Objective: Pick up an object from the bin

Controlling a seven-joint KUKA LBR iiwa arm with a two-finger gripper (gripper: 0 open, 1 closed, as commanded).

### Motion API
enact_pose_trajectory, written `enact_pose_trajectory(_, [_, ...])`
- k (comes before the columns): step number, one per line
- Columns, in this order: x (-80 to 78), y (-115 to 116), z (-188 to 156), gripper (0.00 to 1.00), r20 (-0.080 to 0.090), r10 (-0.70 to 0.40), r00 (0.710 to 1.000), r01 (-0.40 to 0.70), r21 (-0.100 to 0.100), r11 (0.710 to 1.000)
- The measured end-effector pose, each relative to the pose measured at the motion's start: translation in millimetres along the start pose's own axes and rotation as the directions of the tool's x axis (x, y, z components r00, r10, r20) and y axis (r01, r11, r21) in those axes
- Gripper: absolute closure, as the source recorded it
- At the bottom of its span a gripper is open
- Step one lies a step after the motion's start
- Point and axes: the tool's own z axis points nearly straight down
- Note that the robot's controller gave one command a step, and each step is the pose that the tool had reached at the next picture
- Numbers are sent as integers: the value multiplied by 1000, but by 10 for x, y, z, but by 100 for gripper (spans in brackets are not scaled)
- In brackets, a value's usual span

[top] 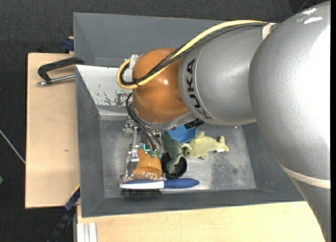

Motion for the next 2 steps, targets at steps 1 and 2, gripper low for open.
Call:
enact_pose_trajectory(1, [-107,-681,353,0,1,-98,995,98,-13,995])
enact_pose_trajectory(2, [-109,-642,336,100,7,-105,994,105,-15,994])
